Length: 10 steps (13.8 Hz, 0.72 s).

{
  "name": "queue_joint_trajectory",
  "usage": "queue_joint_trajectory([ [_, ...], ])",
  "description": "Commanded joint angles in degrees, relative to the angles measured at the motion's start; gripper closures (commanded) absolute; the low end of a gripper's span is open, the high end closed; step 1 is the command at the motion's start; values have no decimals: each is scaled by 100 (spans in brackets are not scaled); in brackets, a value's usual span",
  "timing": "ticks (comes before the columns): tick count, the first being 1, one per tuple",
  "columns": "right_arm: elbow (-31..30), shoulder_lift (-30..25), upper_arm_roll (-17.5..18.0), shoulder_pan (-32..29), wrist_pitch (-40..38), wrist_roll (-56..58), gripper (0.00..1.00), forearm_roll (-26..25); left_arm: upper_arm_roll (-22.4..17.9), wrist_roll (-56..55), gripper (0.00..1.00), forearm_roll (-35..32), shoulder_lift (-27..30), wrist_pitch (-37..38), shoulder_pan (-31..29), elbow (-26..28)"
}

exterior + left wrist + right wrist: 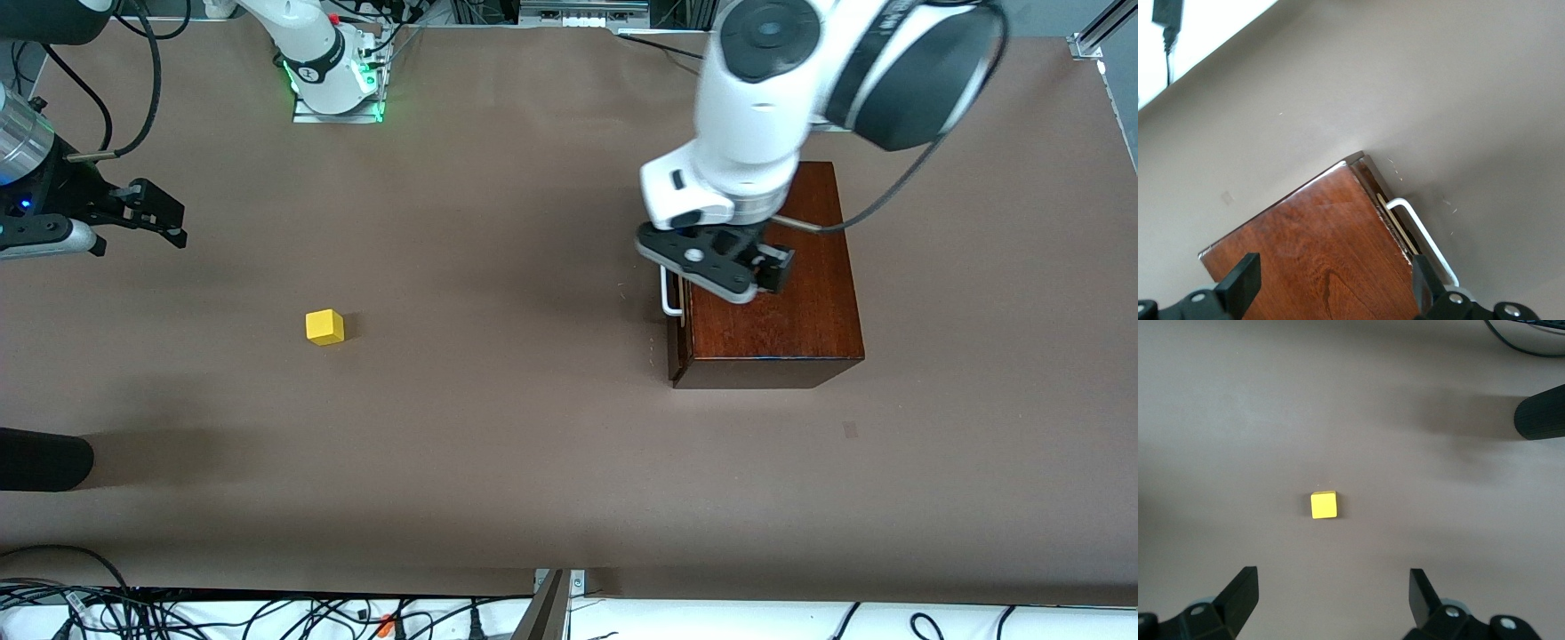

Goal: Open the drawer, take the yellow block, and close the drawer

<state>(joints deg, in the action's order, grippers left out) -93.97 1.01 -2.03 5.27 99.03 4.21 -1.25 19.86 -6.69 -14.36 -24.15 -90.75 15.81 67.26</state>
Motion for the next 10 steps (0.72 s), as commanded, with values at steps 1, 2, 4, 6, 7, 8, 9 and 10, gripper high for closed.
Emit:
queue_joint_trajectory([
  [1, 116, 40, 18, -35, -24, -95, 0, -42, 18, -891, 0, 345, 340, 128, -367, 59],
  [2, 116, 40, 27, -35, -24, -95, 0, -42, 0, -1261, 0, 355, 419, 154, -377, 68],
  [4, 116, 40, 19, -35, -24, -95, 0, -42, -122, -1388, 0, 364, 595, 513, -465, 120],
  [6, 116, 40, 18, -44, -24, -95, 0, -42, -245, -1361, 0, 416, 849, 594, -605, 348],
  [7, 116, 40, 18, -44, -24, -95, 0, -42, -420, -1257, 0, 634, 1007, 594, -623, 480],
  [8, 116, 40, 18, -44, -24, -95, 0, -42, -770, -1012, 0, 906, 1157, 577, -606, 673],
  [9, 116, 40, 18, -44, -24, -95, 0, -42, -1043, -783, 0, 1126, 1323, 533, -588, 875],
  [10, 116, 40, 18, -44, -24, -95, 0, -42, -1237, -624, 0, 1233, 1447, 515, -588, 1033],
])
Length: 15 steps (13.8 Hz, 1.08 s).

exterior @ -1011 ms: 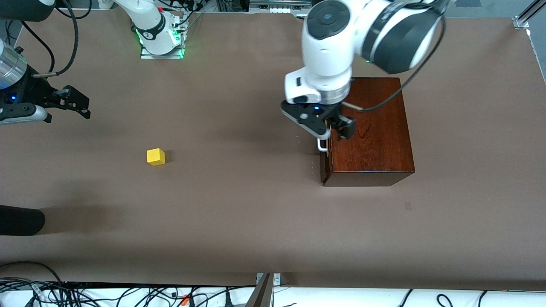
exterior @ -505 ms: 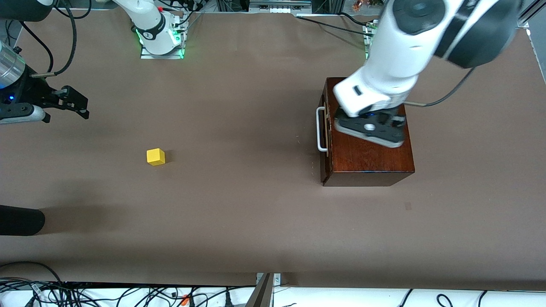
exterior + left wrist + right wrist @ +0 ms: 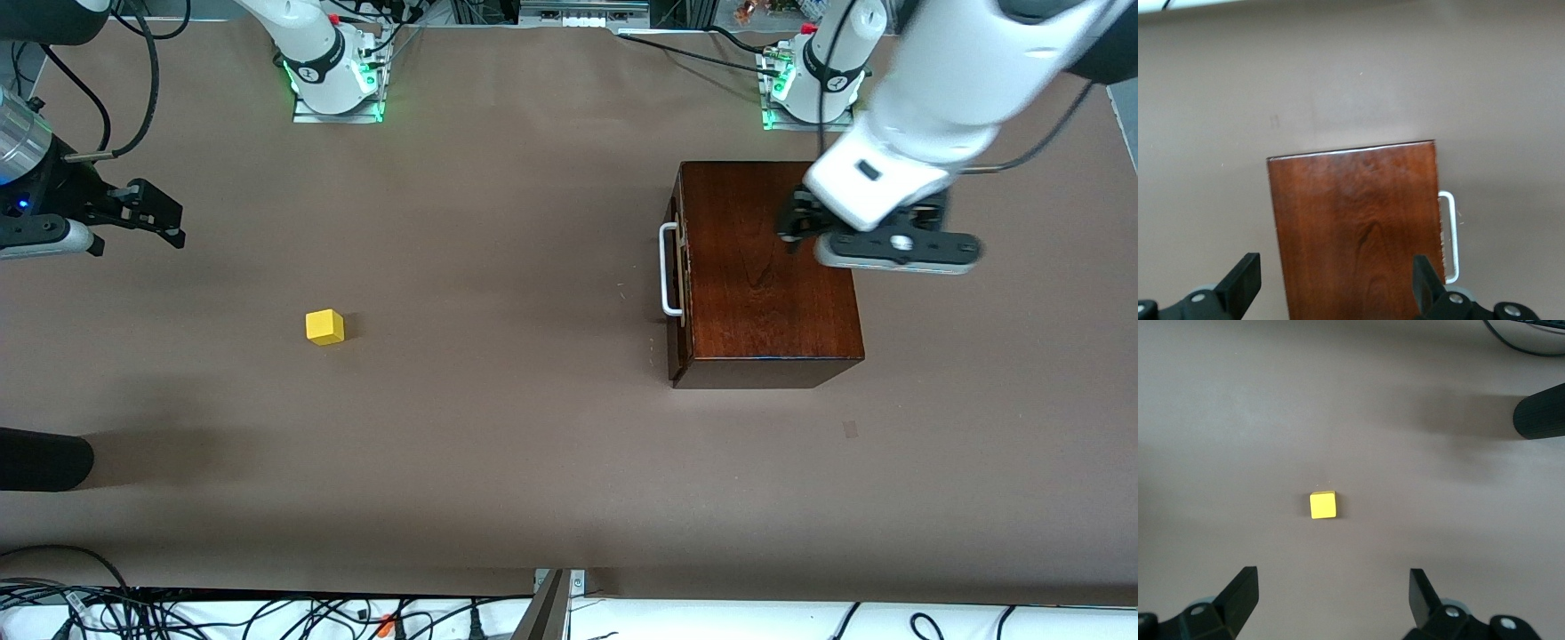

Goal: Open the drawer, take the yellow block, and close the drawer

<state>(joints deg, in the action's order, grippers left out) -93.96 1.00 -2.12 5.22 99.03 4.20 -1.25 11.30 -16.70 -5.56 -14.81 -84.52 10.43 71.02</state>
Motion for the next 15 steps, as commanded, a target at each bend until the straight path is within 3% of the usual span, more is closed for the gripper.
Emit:
queue_joint_trajectory([
  [1, 115, 40, 27, -39, -24, -94, 0, -42, -531, 544, 0, 397, 619, -144, -50, 780],
  [5, 106, 40, 27, -30, -15, -94, 0, -42, -1129, 1458, 0, 670, 1023, -521, -85, 1395],
  [7, 98, 40, -16, -48, -33, -94, 0, -42, -1323, 1442, 0, 802, 1059, -522, -85, 1449],
  [15, 106, 49, -8, -21, 11, -77, 0, -33, -1332, 1398, 0, 723, 1015, -505, -164, 1379],
])
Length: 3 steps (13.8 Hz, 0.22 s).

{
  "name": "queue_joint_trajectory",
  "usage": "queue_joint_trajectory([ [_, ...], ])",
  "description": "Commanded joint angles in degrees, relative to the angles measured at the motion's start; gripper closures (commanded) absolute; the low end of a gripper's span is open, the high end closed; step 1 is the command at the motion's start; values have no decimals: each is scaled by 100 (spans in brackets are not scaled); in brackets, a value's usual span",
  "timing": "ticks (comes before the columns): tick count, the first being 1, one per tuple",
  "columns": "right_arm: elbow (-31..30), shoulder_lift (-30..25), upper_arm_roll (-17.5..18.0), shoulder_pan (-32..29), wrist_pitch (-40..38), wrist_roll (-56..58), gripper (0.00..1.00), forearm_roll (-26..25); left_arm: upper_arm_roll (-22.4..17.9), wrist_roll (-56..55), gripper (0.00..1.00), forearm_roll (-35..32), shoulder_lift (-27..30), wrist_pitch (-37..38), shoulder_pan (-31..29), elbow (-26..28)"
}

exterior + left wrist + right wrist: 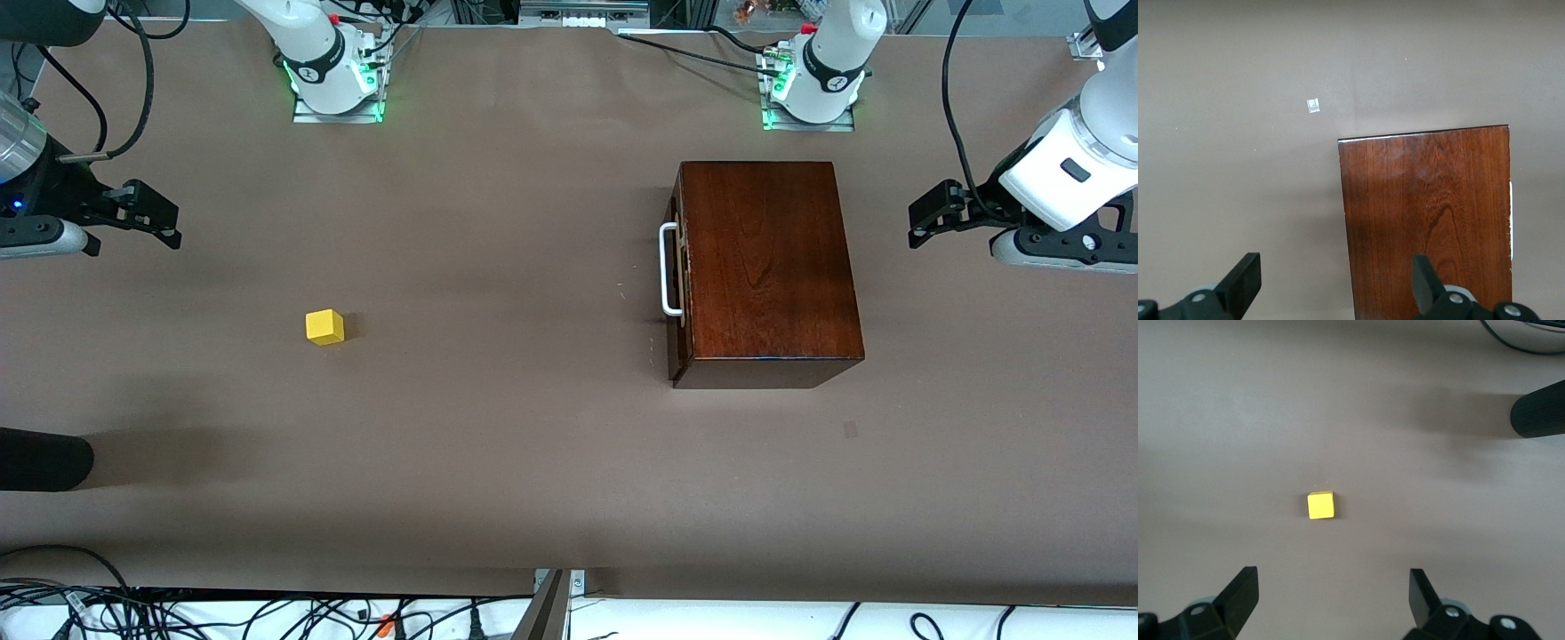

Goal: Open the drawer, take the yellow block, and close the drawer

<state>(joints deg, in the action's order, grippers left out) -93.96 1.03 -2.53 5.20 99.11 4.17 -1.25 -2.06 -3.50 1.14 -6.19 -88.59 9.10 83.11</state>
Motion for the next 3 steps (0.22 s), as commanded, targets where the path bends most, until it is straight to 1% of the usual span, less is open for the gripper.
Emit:
queue_joint_trajectory([
  [1, 106, 46, 42, -10, 3, -74, 0, -33, -5, 78, 0, 45, 144, -97, -31, 162],
  [3, 106, 37, 60, -1, -6, -74, 0, -24, 4, 69, 0, 44, 144, -88, -31, 162],
])
